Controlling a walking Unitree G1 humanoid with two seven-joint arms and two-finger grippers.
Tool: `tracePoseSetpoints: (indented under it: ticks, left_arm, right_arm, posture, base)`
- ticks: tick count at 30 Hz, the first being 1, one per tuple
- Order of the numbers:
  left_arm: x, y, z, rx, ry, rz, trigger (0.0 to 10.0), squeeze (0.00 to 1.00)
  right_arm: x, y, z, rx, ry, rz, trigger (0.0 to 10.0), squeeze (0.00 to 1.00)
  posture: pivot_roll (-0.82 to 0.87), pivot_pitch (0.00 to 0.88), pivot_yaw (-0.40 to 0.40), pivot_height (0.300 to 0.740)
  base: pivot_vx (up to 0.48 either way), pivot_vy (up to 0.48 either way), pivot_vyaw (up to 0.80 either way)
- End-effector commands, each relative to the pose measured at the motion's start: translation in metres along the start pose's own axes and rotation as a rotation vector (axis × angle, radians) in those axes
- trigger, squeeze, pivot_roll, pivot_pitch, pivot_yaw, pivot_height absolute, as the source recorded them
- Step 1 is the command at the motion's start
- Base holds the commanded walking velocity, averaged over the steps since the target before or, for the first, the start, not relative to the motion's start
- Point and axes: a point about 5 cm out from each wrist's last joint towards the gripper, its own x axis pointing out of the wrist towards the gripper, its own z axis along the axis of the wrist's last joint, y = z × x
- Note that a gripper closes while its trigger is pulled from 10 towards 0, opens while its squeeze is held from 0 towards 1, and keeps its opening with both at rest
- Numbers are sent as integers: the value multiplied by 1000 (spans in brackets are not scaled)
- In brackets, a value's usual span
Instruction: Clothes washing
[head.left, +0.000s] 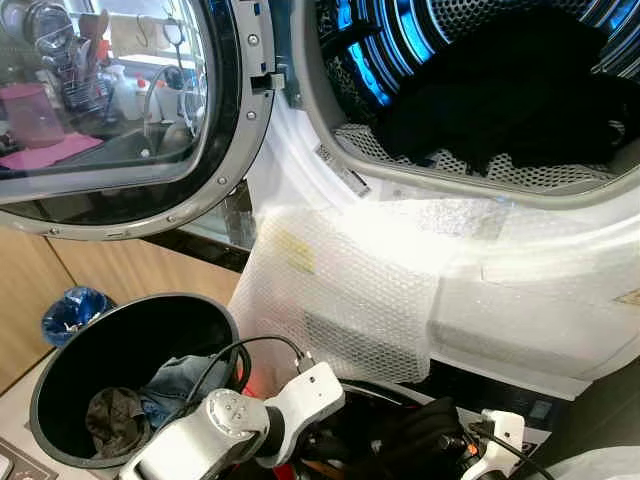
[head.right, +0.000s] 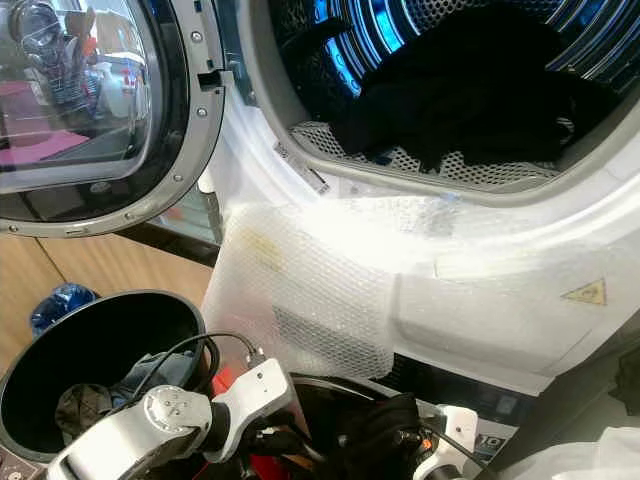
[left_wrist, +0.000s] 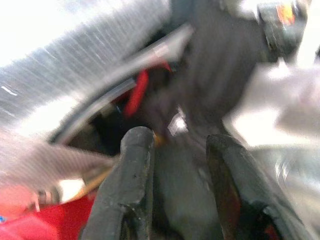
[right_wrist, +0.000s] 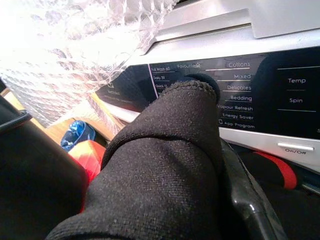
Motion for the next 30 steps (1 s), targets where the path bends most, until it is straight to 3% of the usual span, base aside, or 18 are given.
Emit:
tracePoseSetpoints:
  ticks: [1, 2, 4, 5, 7, 8, 12, 17, 20, 21, 22, 24, 26, 28, 29, 30]
  left_arm:
    - [-4, 13, -2, 13, -20, 102, 10000, 1000]
    - [-8, 23, 1, 15, -87, 196, 10000, 1000]
    - [-14, 29, 5, 7, -157, 249, 10000, 1000]
    - [-19, 31, 6, -2, -193, 267, 10000, 0]
    - [-27, 36, 6, 32, -232, 321, 10000, 0]
    - [-36, 42, 2, 93, -243, 407, 10000, 0]
    - [-59, 56, 3, 144, -315, 644, 10000, 0]
    - [-95, 67, -28, 68, -300, 936, 10000, 0]
    - [-100, 71, -36, 44, -281, 982, 10000, 0]
    - [-104, 78, -45, 42, -256, 1034, 10000, 0]
    - [-104, 78, -45, 42, -256, 1034, 10000, 0]
    - [-102, 81, -50, 75, -231, 1016, 10000, 0]
    - [-101, 81, -52, 88, -222, 1010, 10000, 0]
    - [-100, 84, -57, 76, -207, 1013, 10000, 0]
    - [-100, 84, -57, 76, -207, 1013, 10000, 0]
    - [-98, 85, -59, 75, -203, 1016, 10000, 0]
  right_arm:
    - [-1, 1, 1, -6, -5, 16, 0, 0]
    - [-1, 2, 2, -9, -5, 40, 0, 0]
    - [-1, 4, 4, -14, -2, 74, 0, 0]
    - [-1, 5, 4, -21, 2, 95, 0, 0]
    - [-3, 8, 3, -43, 19, 136, 0, 0]
    - [-5, 12, 0, -64, 41, 190, 0, 0]
    - [-13, 17, -10, -83, 112, 277, 0, 0]
    - [-32, 29, -25, -112, 220, 408, 0, 0]
    - [-38, 34, -25, -147, 241, 447, 0, 0]
    - [-48, 52, -12, -212, 247, 571, 0, 0]
    - [-48, 52, -12, -212, 247, 571, 0, 0]
    - [-62, 79, 11, -282, 232, 759, 0, 0]
    - [-62, 84, 17, -305, 229, 788, 0, 0]
    - [-55, 107, 55, -372, 138, 881, 0, 0]
    - [-55, 107, 55, -372, 138, 881, 0, 0]
    - [-48, 143, 103, -395, -4, 1015, 0, 0]
  posture:
    - [-4, 0, 65, 740]
    - [-4, 0, 66, 740]
    - [-7, 0, 68, 740]
    - [-7, 0, 68, 740]
    - [-10, 0, 69, 740]
    - [-14, 0, 73, 740]
    - [-7, 0, 74, 740]
    - [13, 0, 64, 740]
    - [21, 0, 59, 740]
    - [11, 0, 60, 740]
    - [11, 0, 60, 740]
    - [-3, 0, 63, 740]
    - [-14, 0, 66, 740]
    - [-23, 0, 69, 740]
    - [-23, 0, 69, 740]
    - [-23, 0, 69, 740]
  base:
    - [0, 0, 0]
    - [0, 0, 0]
    - [0, 0, 0]
    - [0, 0, 0]
    - [0, 0, 0]
    - [0, 0, 0]
    - [0, 0, 0]
    - [0, 0, 0]
    - [0, 0, 0]
    - [0, 0, 0]
    - [0, 0, 0]
    - [0, 0, 0]
    - [0, 0, 0]
    - [0, 0, 0]
    - [0, 0, 0]
    - [0, 0, 0]
